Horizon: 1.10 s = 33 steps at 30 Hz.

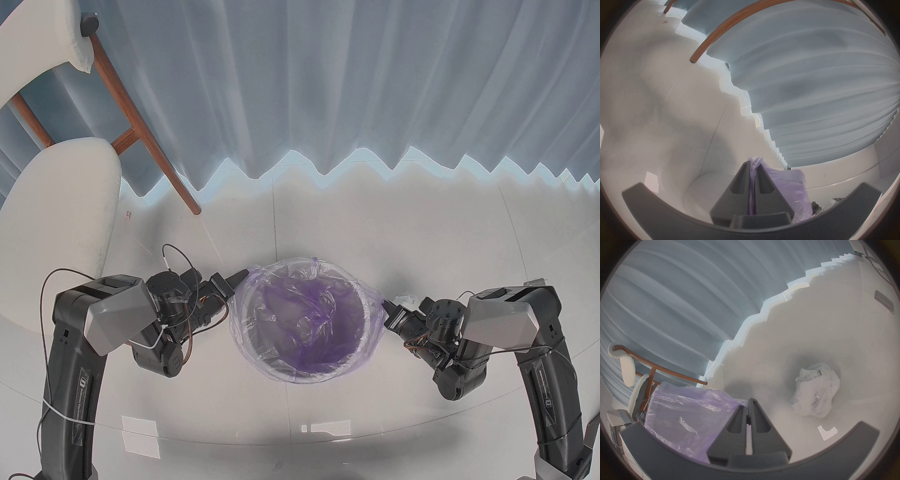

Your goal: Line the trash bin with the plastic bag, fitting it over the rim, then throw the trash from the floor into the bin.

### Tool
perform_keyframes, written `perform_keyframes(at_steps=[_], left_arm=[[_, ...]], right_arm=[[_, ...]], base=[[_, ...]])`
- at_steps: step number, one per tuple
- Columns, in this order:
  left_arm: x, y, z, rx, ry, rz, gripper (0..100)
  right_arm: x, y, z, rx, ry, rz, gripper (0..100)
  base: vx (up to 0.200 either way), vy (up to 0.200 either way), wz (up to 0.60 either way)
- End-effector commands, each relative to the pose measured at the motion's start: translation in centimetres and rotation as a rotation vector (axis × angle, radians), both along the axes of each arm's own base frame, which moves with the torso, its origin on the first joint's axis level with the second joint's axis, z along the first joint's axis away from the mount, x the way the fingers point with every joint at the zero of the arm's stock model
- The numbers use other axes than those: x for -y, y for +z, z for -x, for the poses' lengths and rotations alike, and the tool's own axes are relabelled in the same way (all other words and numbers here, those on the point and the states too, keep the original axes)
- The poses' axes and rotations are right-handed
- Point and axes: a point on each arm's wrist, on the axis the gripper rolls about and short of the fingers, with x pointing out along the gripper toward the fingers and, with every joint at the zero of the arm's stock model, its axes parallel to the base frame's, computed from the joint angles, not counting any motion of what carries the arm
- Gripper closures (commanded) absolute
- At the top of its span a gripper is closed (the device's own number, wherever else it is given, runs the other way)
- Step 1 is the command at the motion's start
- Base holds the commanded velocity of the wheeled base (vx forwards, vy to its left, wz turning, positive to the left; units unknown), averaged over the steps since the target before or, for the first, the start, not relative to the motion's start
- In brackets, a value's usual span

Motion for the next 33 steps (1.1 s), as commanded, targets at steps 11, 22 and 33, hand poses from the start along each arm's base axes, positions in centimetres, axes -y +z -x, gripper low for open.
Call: perform_keyframes(at_steps=[11,22,33], left_arm=[[-0.2,-2.3,0.2,-0.048,0.003,-0.018,100],[0.1,-3.0,0.4,-0.062,0.003,-0.022,100],[0.3,-4.1,0.4,-0.082,-0.002,-0.028,100]], right_arm=[[0.1,-1.5,0.3,-0.029,-0.005,0.006,100],[0.2,-1.6,0.4,-0.057,-0.017,-0.052,100],[0.2,-1.8,0.5,-0.085,-0.025,-0.105,100]], base=[[0.000,0.000,0.00],[0.000,0.000,0.00],[0.000,0.000,0.00]])
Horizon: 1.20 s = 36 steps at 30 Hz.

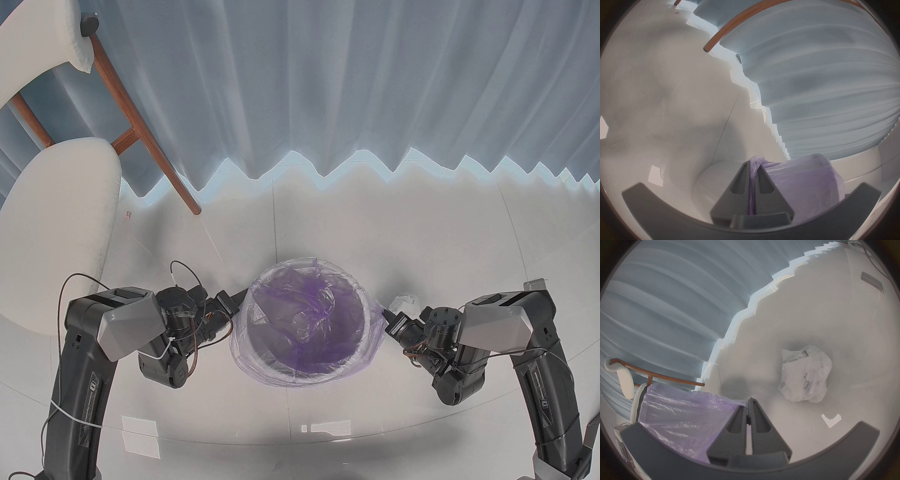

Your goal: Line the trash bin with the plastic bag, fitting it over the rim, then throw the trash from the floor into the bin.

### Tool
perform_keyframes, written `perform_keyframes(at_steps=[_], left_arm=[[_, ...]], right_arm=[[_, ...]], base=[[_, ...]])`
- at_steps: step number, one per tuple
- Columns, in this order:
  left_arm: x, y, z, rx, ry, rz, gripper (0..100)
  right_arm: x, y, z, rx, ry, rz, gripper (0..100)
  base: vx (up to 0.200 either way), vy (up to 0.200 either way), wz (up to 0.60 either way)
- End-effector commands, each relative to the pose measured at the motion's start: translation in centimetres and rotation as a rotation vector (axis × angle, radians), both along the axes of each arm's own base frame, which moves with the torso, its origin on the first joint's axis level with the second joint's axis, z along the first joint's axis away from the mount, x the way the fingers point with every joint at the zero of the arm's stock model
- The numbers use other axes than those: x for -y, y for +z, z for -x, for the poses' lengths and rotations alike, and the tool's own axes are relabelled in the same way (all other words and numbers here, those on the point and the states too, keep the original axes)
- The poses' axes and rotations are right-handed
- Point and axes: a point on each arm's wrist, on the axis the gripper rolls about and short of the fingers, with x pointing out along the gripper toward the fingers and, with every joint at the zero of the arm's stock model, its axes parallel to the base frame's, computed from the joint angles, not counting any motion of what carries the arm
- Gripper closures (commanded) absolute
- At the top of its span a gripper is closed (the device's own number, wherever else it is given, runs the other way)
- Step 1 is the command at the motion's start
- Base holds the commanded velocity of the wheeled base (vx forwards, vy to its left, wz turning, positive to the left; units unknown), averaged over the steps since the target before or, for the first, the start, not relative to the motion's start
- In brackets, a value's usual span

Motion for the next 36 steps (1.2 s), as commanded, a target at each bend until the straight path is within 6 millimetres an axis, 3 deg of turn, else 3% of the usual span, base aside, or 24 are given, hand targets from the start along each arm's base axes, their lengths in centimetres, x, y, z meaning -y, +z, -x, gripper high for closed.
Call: perform_keyframes(at_steps=[1,22,23,36], left_arm=[[0.0,-0.7,0.0,-0.013,0.001,-0.004,100],[0.0,-0.9,0.2,-0.024,0.000,-0.001,100],[0.0,-0.9,0.1,-0.023,0.000,-0.001,0],[-1.3,-0.6,-0.2,-0.023,0.034,0.014,0]], right_arm=[[0.0,0.0,0.0,0.011,-0.001,-0.014,100],[0.2,-0.3,-0.3,0.010,-0.006,-0.014,100],[0.2,-0.3,-0.3,0.010,-0.006,-0.014,0],[0.3,-0.3,-0.3,0.012,-0.009,-0.014,0]], base=[[0.000,0.000,0.00],[0.000,0.000,0.00],[0.000,0.000,0.00],[0.000,0.000,0.00]])
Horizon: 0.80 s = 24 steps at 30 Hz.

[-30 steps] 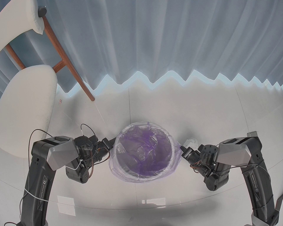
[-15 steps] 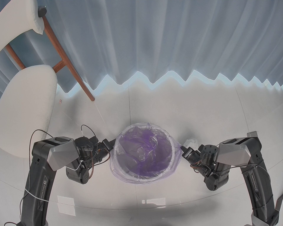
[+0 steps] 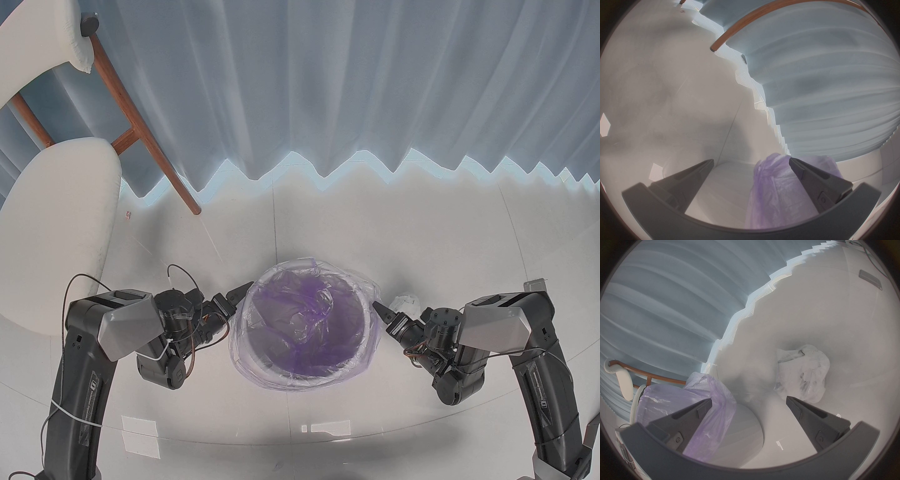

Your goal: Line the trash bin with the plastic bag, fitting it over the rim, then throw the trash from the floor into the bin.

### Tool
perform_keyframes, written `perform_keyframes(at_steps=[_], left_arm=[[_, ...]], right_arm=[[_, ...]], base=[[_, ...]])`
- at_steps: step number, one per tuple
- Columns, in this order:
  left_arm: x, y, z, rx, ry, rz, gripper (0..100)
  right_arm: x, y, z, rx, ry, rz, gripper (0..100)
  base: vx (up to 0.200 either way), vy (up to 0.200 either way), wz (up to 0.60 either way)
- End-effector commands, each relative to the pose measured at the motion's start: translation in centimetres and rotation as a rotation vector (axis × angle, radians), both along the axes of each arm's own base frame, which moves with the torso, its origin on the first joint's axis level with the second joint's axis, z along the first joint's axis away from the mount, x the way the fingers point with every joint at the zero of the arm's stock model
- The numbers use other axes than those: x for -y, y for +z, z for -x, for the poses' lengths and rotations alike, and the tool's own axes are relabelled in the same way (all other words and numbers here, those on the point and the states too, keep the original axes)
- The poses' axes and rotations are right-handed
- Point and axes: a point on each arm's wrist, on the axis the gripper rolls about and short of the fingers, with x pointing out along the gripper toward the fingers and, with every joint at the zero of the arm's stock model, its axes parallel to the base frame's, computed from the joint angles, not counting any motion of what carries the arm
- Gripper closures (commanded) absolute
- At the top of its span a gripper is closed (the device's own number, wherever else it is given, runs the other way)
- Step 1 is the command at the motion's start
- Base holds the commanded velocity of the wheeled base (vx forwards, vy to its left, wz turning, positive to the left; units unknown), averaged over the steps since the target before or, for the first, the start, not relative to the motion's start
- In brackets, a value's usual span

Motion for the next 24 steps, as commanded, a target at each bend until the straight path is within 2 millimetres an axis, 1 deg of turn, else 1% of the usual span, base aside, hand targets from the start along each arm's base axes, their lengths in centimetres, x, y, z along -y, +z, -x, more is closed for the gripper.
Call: perform_keyframes(at_steps=[1,5,6,7,9,10,13,14,16,18,19,20,23,24], left_arm=[[-0.5,0.4,-0.2,0.000,0.020,0.014,0],[-0.8,1.0,-0.5,-0.009,0.069,0.059,0],[-1.1,1.8,-0.8,0.004,0.101,0.084,0],[-1.1,2.1,-1.0,0.013,0.114,0.092,0],[-1.2,3.7,-1.3,0.038,0.145,0.126,0],[-1.1,4.3,-1.2,0.047,0.144,0.133,0],[-0.6,7.0,-1.0,0.098,0.135,0.145,0],[-0.6,7.1,-0.9,0.100,0.134,0.146,0],[-0.2,9.2,0.0,0.122,0.120,0.151,0],[0.2,10.5,0.6,0.139,0.109,0.150,0],[0.2,10.6,0.6,0.144,0.109,0.148,0],[0.4,12.0,1.1,0.171,0.101,0.147,0],[0.3,14.7,2.2,0.223,0.094,0.144,0],[0.3,14.7,2.2,0.223,0.094,0.144,0]], right_arm=[[0.0,0.1,0.0,0.016,0.000,-0.006,0],[0.0,0.1,-0.1,0.016,-0.001,-0.005,0],[0.0,0.1,-0.1,0.016,-0.001,-0.005,0],[0.0,0.1,-0.1,0.017,-0.001,-0.004,0],[0.0,0.1,-0.1,0.017,-0.001,-0.004,0],[0.0,0.1,-0.1,0.016,-0.001,-0.005,0],[0.0,0.1,-0.1,0.016,-0.001,-0.005,0],[0.0,0.1,-0.1,0.016,-0.001,-0.005,0],[0.0,0.1,-0.1,0.016,-0.001,-0.005,0],[0.0,0.1,-0.1,0.016,-0.001,-0.005,0],[0.0,0.1,-0.1,0.016,-0.001,-0.005,0],[0.0,0.1,-0.1,0.016,-0.001,-0.005,0],[0.0,0.1,-0.1,0.016,-0.001,-0.005,0],[0.0,0.1,-0.1,0.016,-0.001,-0.005,0]], base=[[0.000,0.000,0.00],[0.000,0.000,0.00],[0.000,0.000,0.00],[0.000,0.000,0.00],[0.000,0.000,0.00],[0.000,0.000,0.00],[0.000,0.000,0.00],[0.000,0.000,0.00],[0.000,0.000,0.00],[0.000,0.000,0.00],[0.000,0.000,0.00],[0.000,0.000,0.00],[0.000,0.000,0.00],[0.000,0.000,0.00]])
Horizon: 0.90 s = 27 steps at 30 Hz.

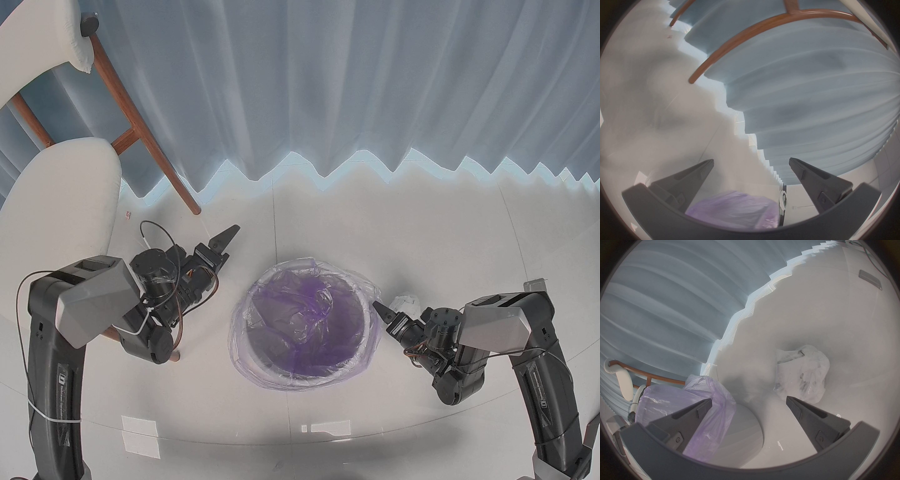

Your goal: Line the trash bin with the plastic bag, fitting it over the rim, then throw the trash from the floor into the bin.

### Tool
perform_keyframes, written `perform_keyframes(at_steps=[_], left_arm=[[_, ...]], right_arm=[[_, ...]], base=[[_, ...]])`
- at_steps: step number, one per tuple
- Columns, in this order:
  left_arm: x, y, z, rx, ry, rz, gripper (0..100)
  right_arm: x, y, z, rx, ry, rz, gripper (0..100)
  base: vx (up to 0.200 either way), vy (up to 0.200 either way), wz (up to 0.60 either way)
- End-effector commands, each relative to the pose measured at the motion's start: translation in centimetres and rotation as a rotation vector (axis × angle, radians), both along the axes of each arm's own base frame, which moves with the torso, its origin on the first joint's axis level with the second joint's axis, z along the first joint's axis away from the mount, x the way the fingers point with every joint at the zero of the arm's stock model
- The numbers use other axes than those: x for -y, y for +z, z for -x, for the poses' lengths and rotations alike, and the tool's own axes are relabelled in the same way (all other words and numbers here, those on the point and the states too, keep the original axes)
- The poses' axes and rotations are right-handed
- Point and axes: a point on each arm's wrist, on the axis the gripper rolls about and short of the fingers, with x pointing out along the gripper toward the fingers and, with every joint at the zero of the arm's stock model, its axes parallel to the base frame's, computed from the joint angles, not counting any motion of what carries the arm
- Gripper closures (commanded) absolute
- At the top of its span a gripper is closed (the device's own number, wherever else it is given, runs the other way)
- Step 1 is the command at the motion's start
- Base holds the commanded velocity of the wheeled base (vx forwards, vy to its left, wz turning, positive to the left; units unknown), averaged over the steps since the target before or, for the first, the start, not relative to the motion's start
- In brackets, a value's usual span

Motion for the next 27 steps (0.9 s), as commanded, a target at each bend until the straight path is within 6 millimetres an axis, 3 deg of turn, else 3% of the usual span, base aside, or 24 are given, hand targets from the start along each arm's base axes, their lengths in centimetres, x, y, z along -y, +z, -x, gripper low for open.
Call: perform_keyframes(at_steps=[1,2,4,5,6,10,15,17,19,20,21,23,27], left_arm=[[0.1,6.9,2.8,0.143,-0.014,-0.023,0],[0.0,7.3,3.0,0.155,-0.011,-0.029,0],[0.3,10.2,4.8,0.233,-0.023,-0.062,0],[0.3,10.2,4.8,0.233,-0.023,-0.062,0],[0.5,12.4,6.4,0.314,-0.032,-0.109,0],[-0.4,16.4,9.3,0.522,0.025,-0.279,0],[-1.0,19.4,11.3,0.686,0.089,-0.386,0],[-1.0,19.7,11.6,0.702,0.096,-0.397,0],[-1.1,20.3,12.0,0.745,0.118,-0.433,0],[-1.3,20.8,12.2,0.777,0.138,-0.452,0],[-1.4,20.9,12.3,0.781,0.140,-0.455,0],[-1.5,21.4,12.8,0.801,0.137,-0.461,0],[-1.4,21.3,13.2,0.795,0.128,-0.460,0]], right_arm=[[0.0,0.1,0.0,0.015,0.001,-0.005,0],[0.0,0.1,0.0,0.015,0.001,-0.005,0],[0.0,0.1,-0.1,0.018,-0.001,-0.006,0],[0.0,0.1,-0.1,0.018,-0.001,-0.006,0],[-0.1,0.1,-0.4,0.028,-0.011,-0.014,0],[-0.2,0.1,-1.2,0.047,-0.062,-0.048,0],[-0.2,0.3,-1.4,0.048,-0.064,-0.076,0],[-0.2,0.5,-1.5,0.051,-0.067,-0.089,0],[0.3,1.5,-1.7,0.055,-0.086,-0.133,0],[0.4,3.6,-1.7,0.083,-0.086,-0.163,0],[0.4,4.0,-1.7,0.088,-0.086,-0.169,0],[0.4,7.7,-1.1,0.136,-0.071,-0.217,0],[-0.6,11.9,0.6,0.190,-0.007,-0.242,0]], base=[[0.000,0.000,0.00],[0.000,0.000,0.00],[0.000,0.000,0.00],[0.000,0.000,0.00],[0.000,0.000,0.00],[0.000,0.000,0.00],[0.000,0.000,0.00],[0.000,0.000,0.00],[0.000,0.000,0.00],[0.000,0.000,0.00],[0.000,0.000,0.00],[0.000,0.000,0.00],[0.000,0.000,0.00]])
